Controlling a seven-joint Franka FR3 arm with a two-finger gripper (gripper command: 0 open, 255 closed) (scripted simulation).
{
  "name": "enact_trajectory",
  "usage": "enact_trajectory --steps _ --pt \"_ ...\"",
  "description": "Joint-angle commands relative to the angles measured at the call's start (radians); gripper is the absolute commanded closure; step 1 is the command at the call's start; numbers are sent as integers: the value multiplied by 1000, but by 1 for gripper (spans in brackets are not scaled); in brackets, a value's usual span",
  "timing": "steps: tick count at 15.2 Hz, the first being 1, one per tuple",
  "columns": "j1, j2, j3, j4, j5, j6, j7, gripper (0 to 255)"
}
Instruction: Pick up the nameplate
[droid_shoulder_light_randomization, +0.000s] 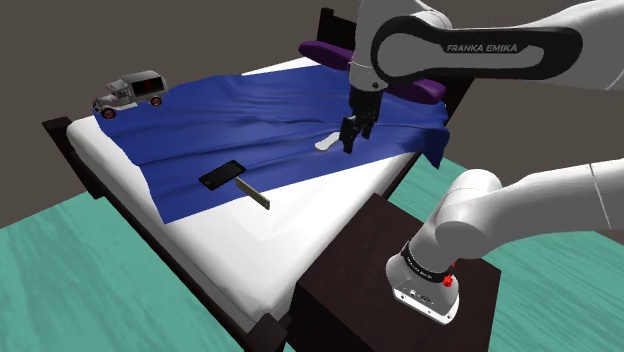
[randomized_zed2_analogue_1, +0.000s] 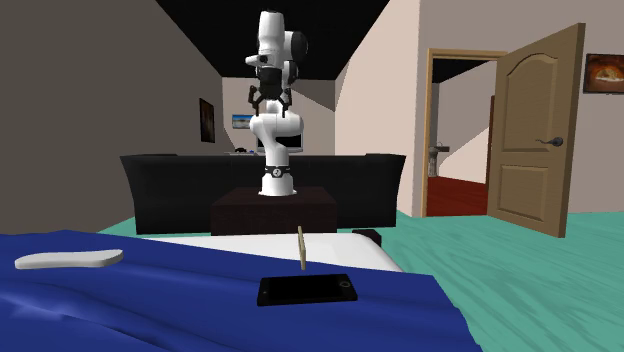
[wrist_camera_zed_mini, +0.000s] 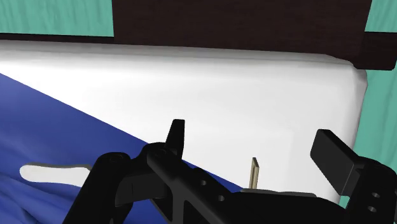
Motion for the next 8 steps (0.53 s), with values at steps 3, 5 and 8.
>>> enact_trajectory --steps 3,5,8 --pt "15 116 13 -30 10 154 10 0" --pt "21 181 18 -38 14 230 14 0" --pt "30 289 27 -39 18 342 19 0"
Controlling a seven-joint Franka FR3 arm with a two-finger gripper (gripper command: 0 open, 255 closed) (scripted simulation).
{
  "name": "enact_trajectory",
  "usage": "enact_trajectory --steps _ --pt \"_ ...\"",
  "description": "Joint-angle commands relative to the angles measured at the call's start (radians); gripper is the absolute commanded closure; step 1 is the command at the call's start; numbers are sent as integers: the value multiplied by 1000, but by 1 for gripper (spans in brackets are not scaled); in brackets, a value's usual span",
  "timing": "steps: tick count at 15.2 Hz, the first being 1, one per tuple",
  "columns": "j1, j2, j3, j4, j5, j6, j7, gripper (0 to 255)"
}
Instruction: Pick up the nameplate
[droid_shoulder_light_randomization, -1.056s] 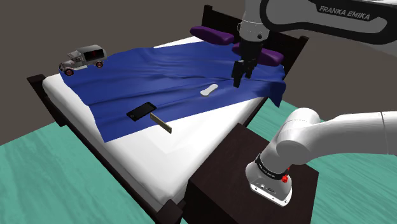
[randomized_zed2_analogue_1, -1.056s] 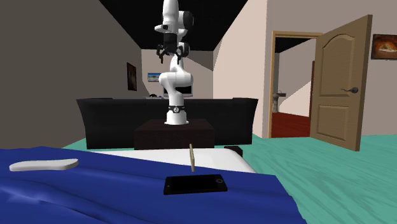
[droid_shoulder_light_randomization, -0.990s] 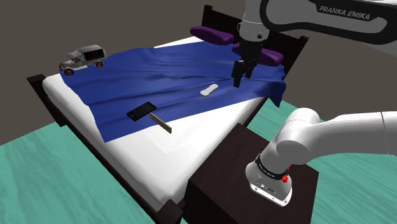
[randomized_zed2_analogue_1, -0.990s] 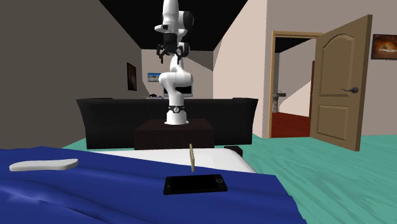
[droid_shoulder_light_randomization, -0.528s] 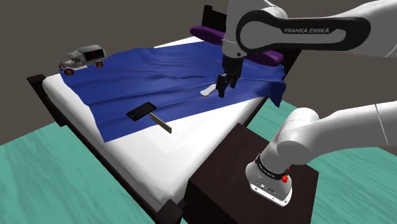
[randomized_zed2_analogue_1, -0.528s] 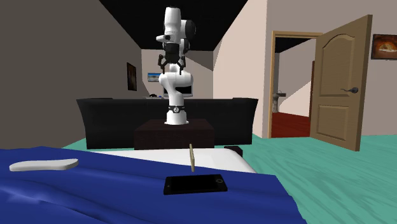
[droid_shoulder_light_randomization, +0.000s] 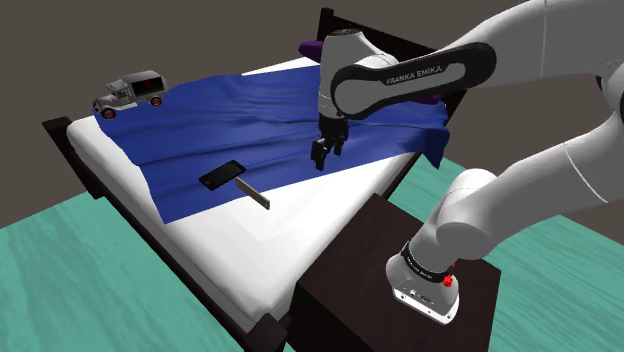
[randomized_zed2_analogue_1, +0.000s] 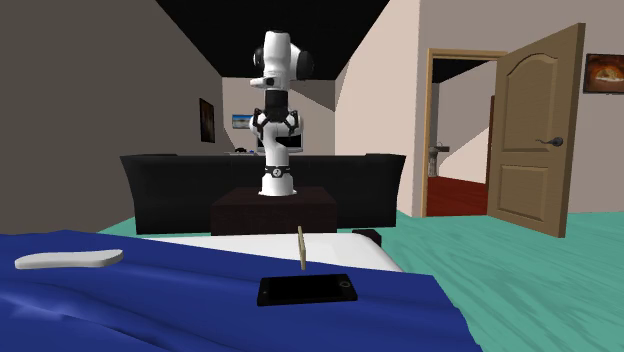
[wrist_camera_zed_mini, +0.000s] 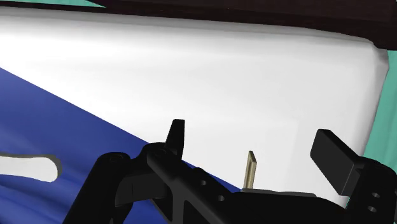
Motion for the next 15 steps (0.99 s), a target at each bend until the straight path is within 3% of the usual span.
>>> enact_trajectory --steps 1,8,15 --pt "8 70 8 4 4 71 7 0" --pt "24 352 30 68 1 298 23 0" --pt "42 643 45 200 -23 465 49 0"
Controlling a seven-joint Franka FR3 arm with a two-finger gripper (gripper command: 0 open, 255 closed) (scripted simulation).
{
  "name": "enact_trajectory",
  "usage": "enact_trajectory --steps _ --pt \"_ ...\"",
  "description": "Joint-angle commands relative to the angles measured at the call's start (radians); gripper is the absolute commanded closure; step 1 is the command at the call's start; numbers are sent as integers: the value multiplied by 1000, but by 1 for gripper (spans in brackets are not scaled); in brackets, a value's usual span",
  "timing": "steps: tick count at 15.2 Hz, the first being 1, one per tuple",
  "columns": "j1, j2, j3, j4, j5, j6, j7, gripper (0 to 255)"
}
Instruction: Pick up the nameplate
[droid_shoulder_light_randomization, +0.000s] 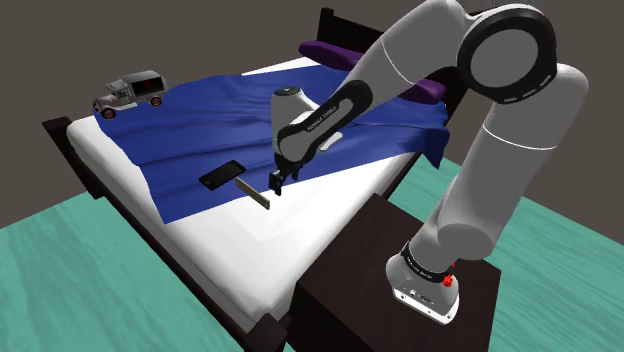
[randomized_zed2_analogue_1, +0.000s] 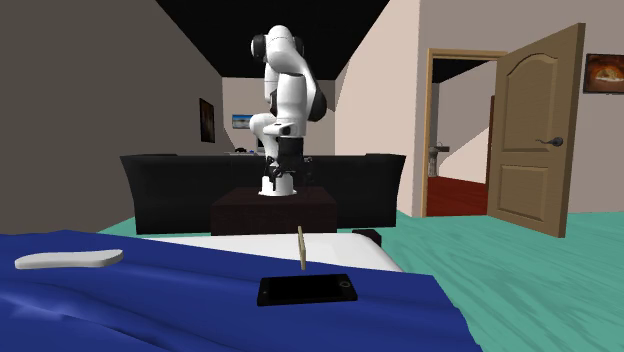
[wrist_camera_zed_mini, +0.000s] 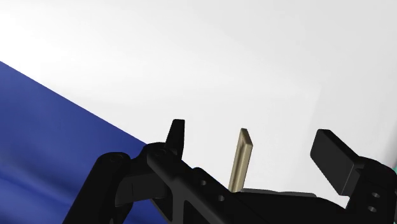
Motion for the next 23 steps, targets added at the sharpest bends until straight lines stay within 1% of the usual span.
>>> enact_trajectory --steps 1,6,13,15,16,23 --pt "10 84 5 41 -9 44 14 0" --pt "31 281 4 176 -31 113 31 0" --pt "38 372 -6 195 -42 184 40 0" --pt "38 379 -6 197 -43 190 40 0" --pt "38 378 -7 196 -43 190 39 255" --pt "37 378 -7 195 -43 190 39 255"
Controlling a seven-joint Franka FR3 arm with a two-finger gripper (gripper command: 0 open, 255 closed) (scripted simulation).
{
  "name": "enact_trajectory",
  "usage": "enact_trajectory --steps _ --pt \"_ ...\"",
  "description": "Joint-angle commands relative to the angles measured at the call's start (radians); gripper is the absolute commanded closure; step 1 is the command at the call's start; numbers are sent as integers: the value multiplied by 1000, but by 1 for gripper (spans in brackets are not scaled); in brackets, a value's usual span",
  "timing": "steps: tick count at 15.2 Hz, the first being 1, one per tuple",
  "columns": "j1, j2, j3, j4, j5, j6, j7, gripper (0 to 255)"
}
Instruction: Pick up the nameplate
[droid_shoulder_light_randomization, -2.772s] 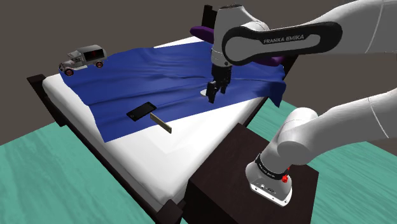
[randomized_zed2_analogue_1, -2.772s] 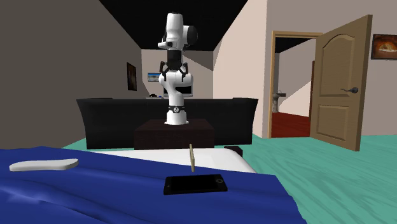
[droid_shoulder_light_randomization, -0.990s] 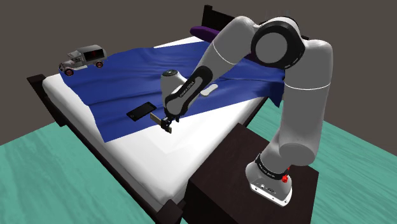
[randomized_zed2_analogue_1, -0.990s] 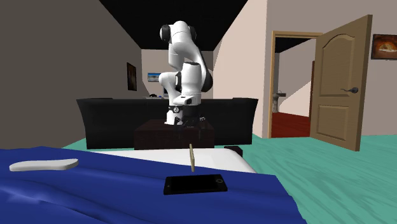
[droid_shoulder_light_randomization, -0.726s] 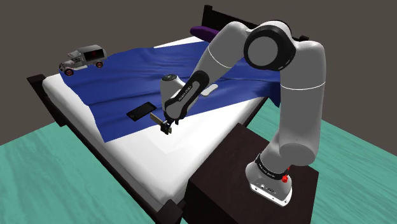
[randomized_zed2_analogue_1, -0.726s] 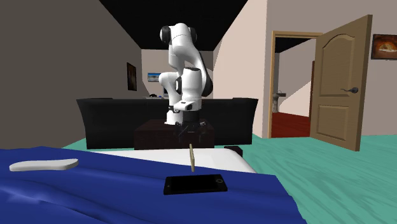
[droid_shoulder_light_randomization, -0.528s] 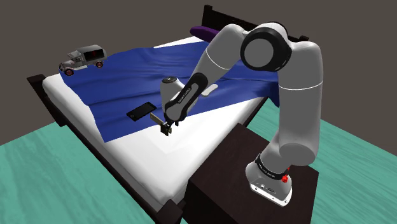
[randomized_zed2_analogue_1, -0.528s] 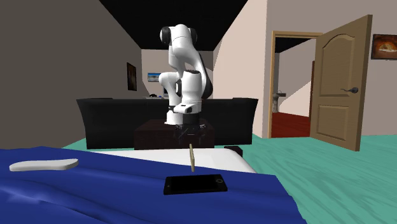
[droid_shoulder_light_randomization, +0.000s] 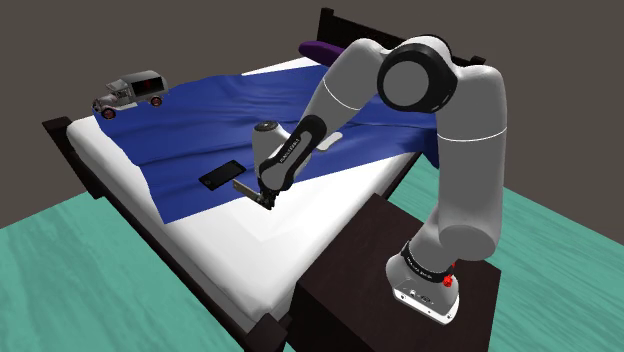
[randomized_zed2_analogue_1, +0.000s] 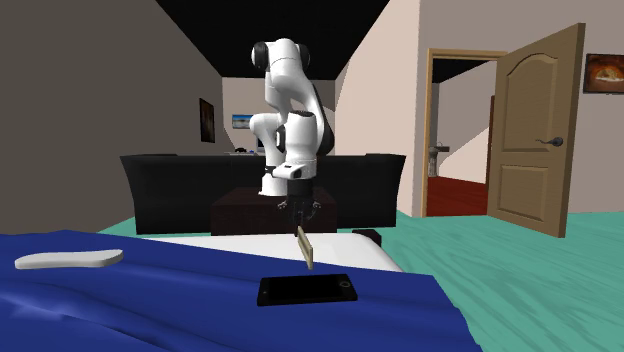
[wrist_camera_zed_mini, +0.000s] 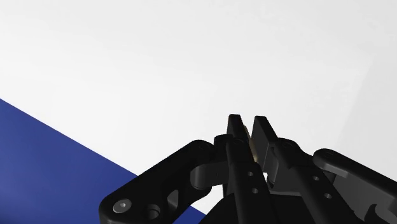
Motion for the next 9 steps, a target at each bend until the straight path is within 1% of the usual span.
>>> enact_trajectory --steps 1,2,9 --pt "0 0 0 0 0 0 0 255" --pt "1 2 0 2 0 0 1 255" --pt "-6 -89 10 -18 11 -71 -8 255"
